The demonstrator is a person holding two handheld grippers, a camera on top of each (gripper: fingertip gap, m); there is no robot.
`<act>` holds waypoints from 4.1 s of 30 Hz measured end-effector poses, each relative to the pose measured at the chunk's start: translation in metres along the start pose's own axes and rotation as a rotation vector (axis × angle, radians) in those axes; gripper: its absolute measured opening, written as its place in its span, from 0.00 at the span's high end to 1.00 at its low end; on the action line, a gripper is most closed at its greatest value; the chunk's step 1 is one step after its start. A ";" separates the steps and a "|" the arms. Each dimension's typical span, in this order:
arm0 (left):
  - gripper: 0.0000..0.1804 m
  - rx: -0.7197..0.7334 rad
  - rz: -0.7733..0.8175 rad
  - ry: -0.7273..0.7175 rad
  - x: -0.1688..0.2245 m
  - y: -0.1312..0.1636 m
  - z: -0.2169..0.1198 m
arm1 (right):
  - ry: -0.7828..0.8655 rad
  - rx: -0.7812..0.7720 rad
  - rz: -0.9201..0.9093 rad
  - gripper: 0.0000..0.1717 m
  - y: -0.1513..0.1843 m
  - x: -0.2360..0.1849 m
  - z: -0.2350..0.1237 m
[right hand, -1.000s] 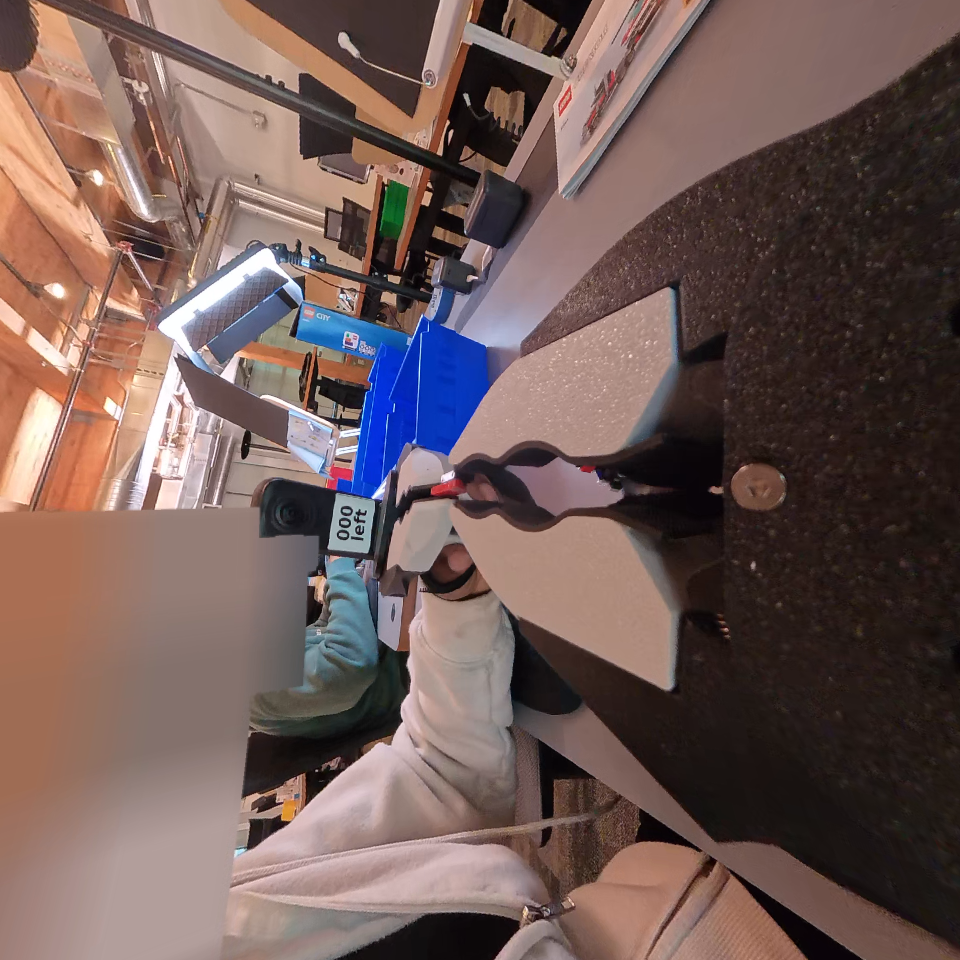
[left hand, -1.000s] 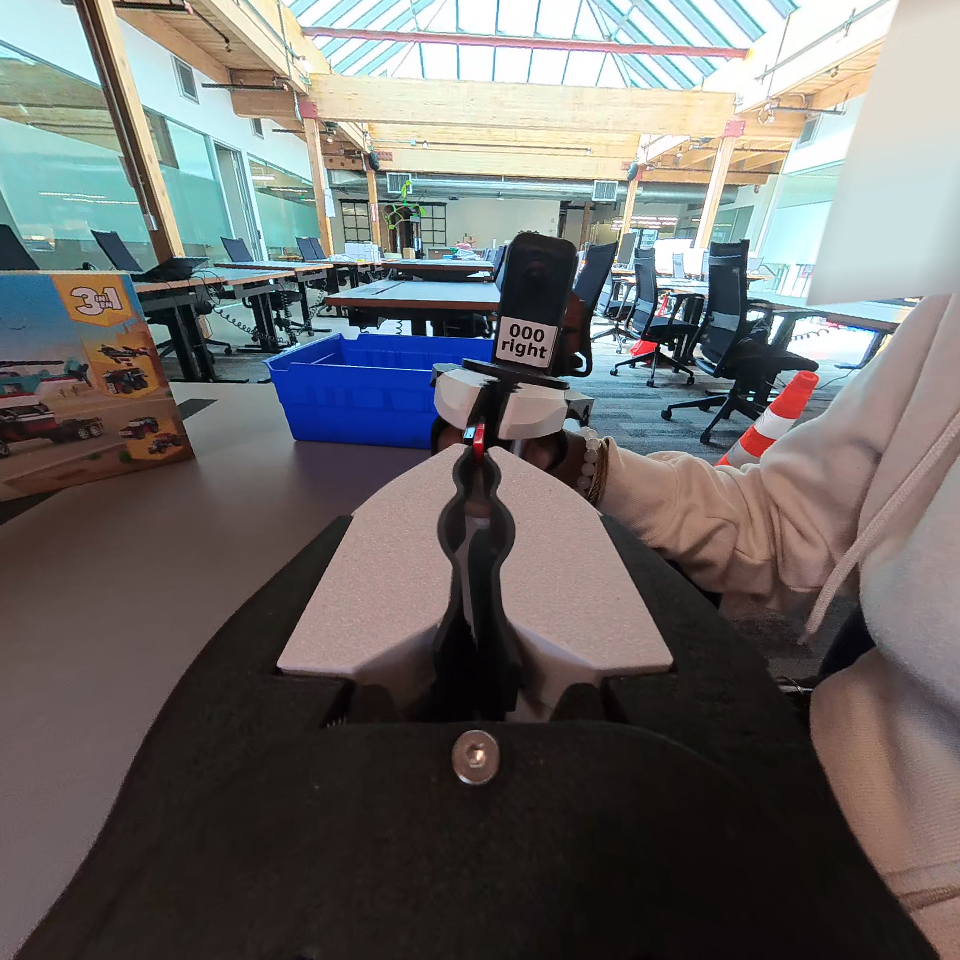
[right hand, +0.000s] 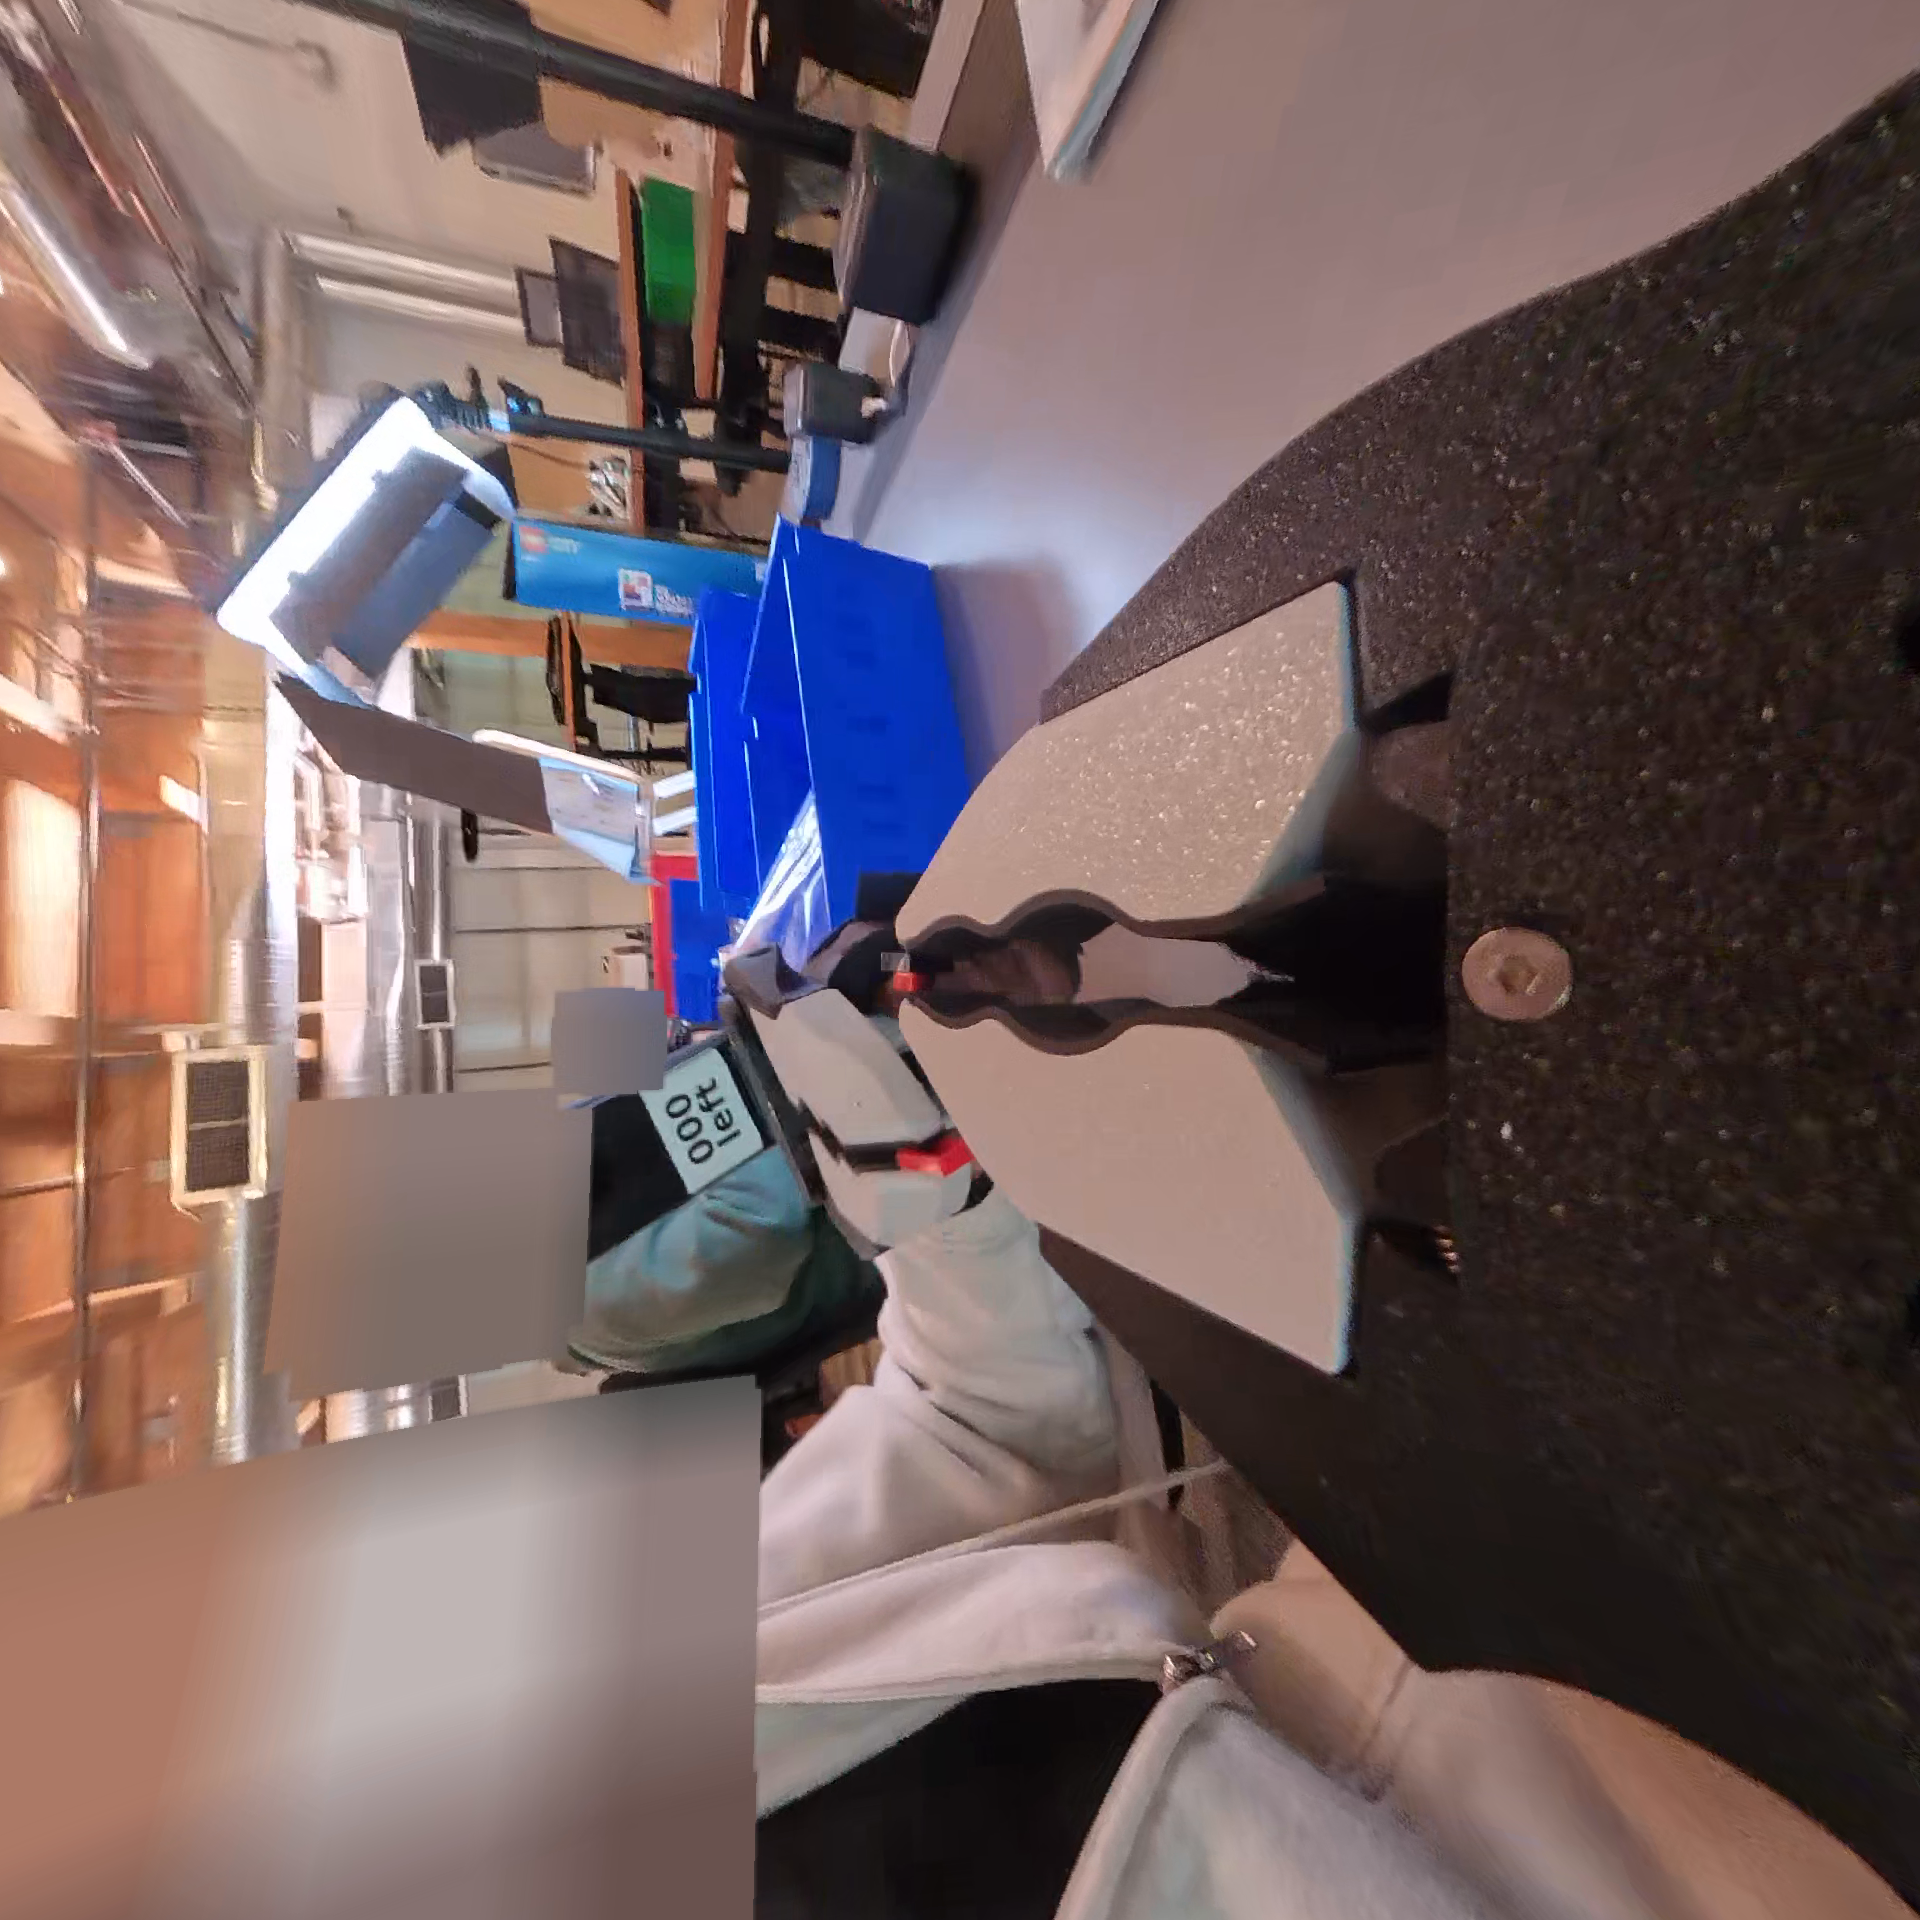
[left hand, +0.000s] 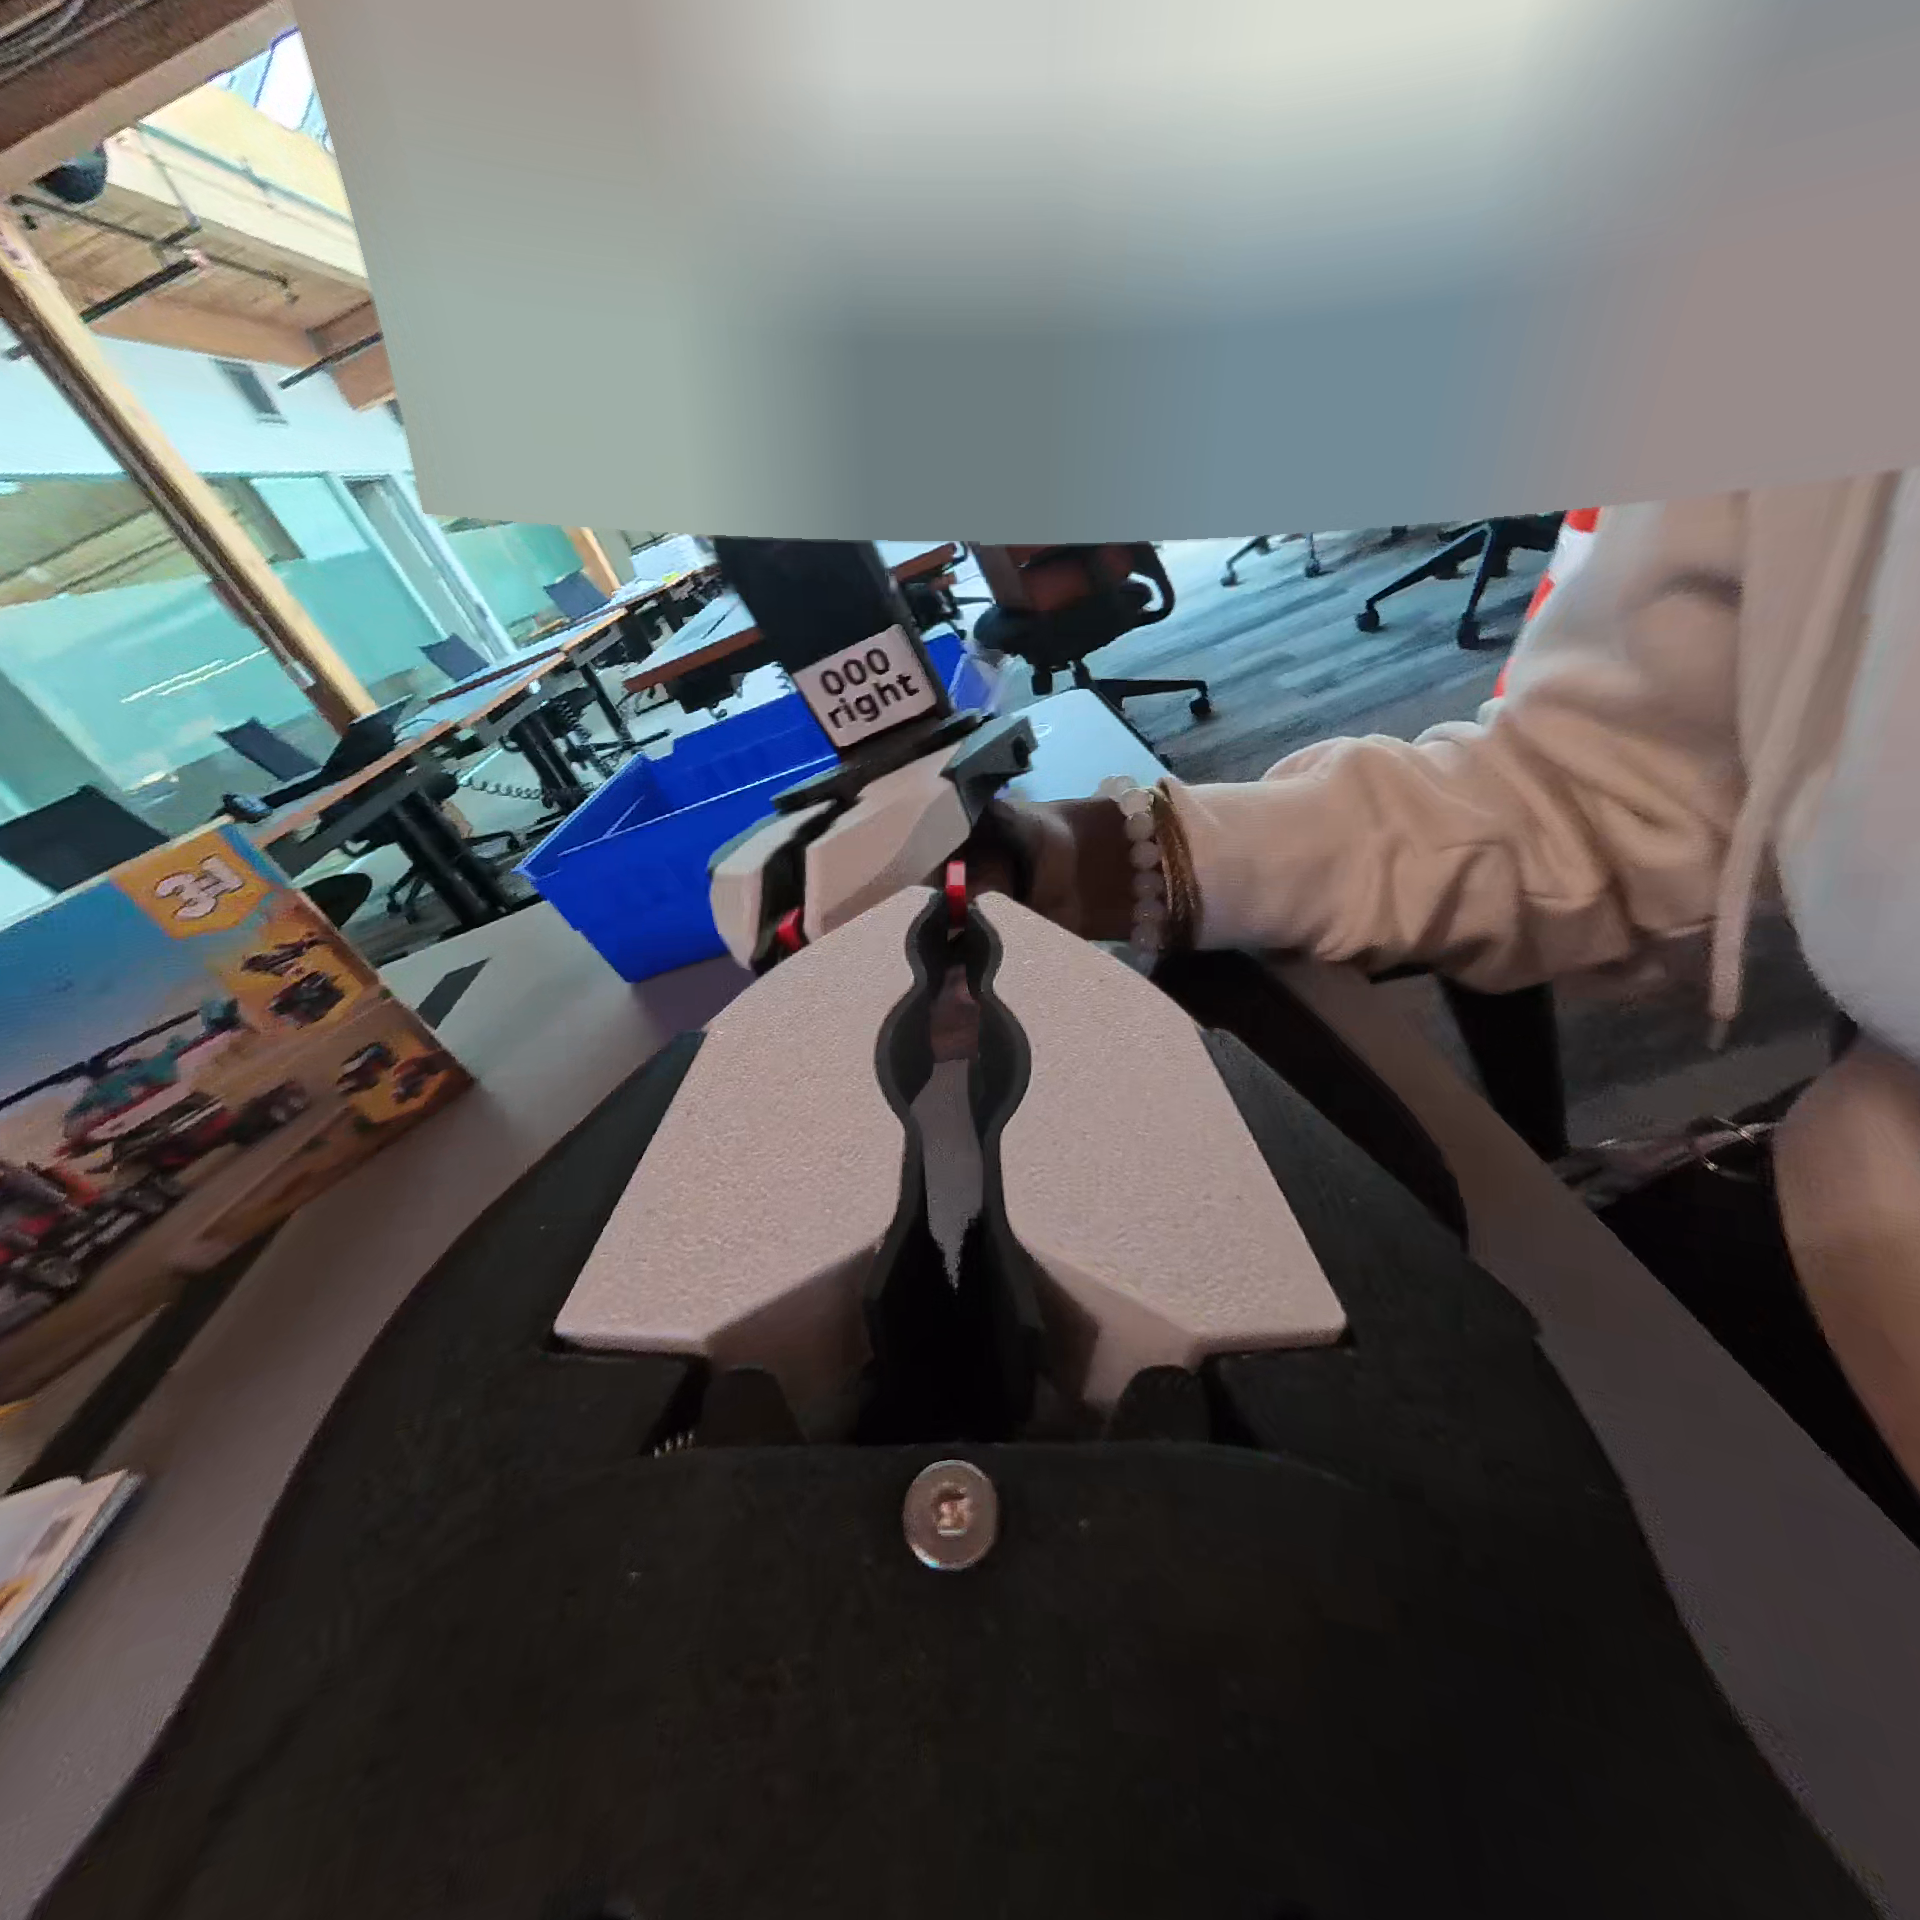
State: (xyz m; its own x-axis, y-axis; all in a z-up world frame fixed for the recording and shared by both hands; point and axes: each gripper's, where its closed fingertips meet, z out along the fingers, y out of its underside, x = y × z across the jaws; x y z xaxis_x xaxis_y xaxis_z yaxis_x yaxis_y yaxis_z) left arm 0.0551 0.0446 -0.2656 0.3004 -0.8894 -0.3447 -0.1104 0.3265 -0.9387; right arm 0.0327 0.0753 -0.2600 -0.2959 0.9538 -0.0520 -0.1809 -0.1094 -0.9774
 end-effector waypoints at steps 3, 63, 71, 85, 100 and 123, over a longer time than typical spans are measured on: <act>0.98 0.042 -0.092 -0.025 -0.011 -0.001 -0.005 | 0.061 0.002 0.015 0.97 0.000 0.012 -0.006; 0.95 -0.319 0.539 -0.369 -0.033 0.039 0.006 | -0.118 -0.093 0.535 0.97 0.026 0.008 -0.012; 0.96 -0.337 0.549 -0.376 -0.034 0.039 0.005 | -0.170 -0.067 0.577 0.97 0.021 0.003 -0.012; 0.96 -0.409 0.585 -0.494 -0.047 0.036 0.000 | 0.025 -0.005 0.367 0.90 0.013 0.027 -0.011; 0.96 -0.606 0.913 -0.695 -0.066 0.034 -0.015 | 0.339 -0.162 -0.244 0.92 0.014 0.033 0.008; 0.96 -0.700 0.767 -0.666 -0.071 0.049 -0.021 | 0.614 -0.501 -0.924 0.97 0.024 0.044 0.011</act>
State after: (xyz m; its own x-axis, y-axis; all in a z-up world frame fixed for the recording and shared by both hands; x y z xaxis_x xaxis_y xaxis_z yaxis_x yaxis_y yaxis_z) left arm 0.0083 0.1172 -0.2872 0.3359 -0.1400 -0.9315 -0.8927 0.2680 -0.3622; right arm 0.0048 0.1110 -0.2838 0.2706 0.6035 0.7500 0.3337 0.6720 -0.6611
